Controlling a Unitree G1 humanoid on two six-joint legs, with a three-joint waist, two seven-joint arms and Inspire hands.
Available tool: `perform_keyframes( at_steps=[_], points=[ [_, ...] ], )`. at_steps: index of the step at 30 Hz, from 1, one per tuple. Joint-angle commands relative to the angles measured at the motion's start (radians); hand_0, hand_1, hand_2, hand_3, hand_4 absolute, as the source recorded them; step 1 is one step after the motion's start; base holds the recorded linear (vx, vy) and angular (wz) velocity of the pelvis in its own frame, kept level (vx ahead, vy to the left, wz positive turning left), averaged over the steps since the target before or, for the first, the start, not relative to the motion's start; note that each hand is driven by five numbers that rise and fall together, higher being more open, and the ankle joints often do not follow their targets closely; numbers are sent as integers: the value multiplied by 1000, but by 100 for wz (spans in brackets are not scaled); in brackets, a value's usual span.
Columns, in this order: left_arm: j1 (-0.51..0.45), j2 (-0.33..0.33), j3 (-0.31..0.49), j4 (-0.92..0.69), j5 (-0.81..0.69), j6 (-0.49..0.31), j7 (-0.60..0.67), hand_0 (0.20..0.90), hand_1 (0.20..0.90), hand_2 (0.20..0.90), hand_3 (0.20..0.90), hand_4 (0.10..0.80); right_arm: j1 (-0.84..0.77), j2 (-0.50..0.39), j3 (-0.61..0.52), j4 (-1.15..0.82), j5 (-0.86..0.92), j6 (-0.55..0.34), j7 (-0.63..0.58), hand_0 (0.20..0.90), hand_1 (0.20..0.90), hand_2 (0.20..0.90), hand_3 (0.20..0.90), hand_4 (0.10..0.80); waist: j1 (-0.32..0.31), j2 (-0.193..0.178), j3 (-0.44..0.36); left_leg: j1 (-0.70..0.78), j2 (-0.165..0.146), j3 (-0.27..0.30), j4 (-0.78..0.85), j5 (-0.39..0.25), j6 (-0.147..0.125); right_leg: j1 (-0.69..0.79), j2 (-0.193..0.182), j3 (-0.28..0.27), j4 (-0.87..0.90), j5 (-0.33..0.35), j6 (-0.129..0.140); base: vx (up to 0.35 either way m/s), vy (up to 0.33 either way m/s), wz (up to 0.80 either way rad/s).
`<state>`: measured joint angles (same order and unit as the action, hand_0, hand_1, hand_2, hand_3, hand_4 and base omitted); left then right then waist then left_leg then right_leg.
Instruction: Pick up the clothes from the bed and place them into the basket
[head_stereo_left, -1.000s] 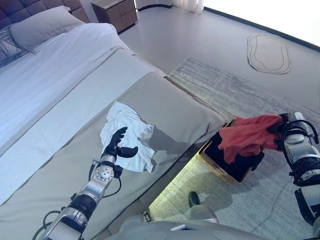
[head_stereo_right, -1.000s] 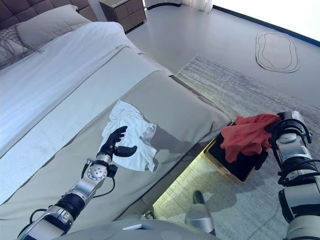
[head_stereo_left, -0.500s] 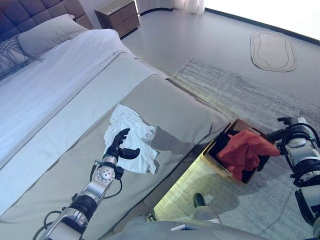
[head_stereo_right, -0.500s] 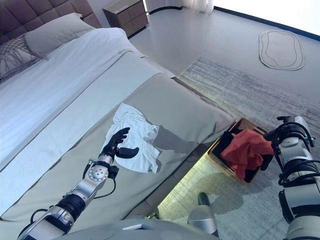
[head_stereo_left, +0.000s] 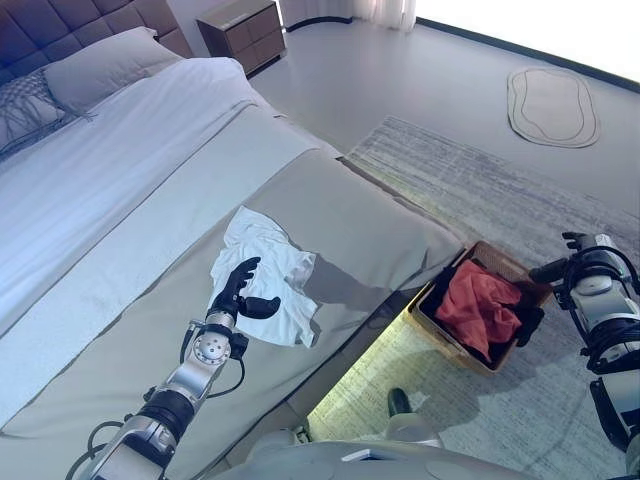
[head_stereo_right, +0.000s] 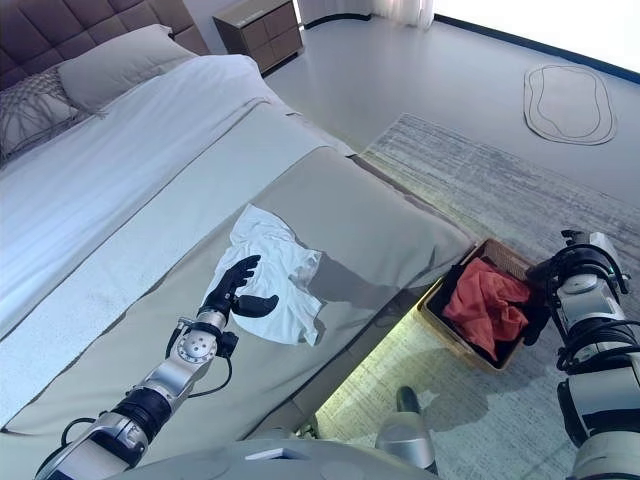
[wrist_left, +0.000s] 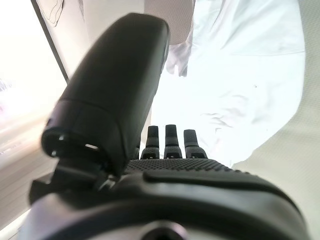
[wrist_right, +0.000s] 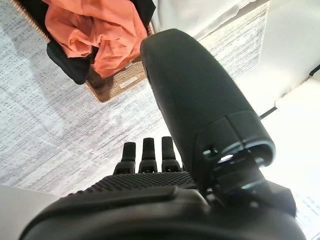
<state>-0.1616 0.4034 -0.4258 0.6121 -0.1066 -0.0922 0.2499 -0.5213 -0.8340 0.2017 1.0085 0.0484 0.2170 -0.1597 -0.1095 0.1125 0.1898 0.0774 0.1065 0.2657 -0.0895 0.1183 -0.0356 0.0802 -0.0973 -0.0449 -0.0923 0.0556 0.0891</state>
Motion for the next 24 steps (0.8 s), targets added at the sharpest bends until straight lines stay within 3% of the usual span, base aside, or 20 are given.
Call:
perform_keyframes(
  at_steps=[1,10,14,20,24],
  points=[
    [-74,21,24,10,0,-78,32,900,900,900,900,800,-143,-41,33,-31,-46,-70,-34,900,900,900,900,800,28,-73,-48,62,26,-20,2,-107,-52,-19,10,-37,5,0,-19,-5,-20,4],
    [-50,29,54,4,-28,-87,50,900,900,900,900,800,-198,36,105,-52,-64,-61,-34,900,900,900,900,800,53,-72,-45,51,30,-29,2,-100,-52,-26,12,-44,9,-1,-23,-21,20,5],
    [-34,-18,55,61,-12,-105,59,900,900,900,900,800,-285,79,167,-54,-105,-74,-78,900,900,900,900,800,72,-55,-49,58,26,-41,2,-91,-53,-5,9,-63,5,-6,-32,36,99,1],
    [-32,-47,42,114,-37,-87,73,900,900,900,900,800,-346,162,262,-79,-243,-61,-150,900,900,900,900,800,114,-62,-64,49,17,-75,2,-88,-51,5,-4,-100,5,-9,-29,7,38,13],
    [-25,-60,36,127,-36,-80,79,900,900,900,900,800,-373,205,313,-66,-296,-55,-130,900,900,900,900,800,145,-71,-68,45,12,-95,2,-85,-49,15,-12,-122,5,-9,-29,32,6,14]
  ],
)
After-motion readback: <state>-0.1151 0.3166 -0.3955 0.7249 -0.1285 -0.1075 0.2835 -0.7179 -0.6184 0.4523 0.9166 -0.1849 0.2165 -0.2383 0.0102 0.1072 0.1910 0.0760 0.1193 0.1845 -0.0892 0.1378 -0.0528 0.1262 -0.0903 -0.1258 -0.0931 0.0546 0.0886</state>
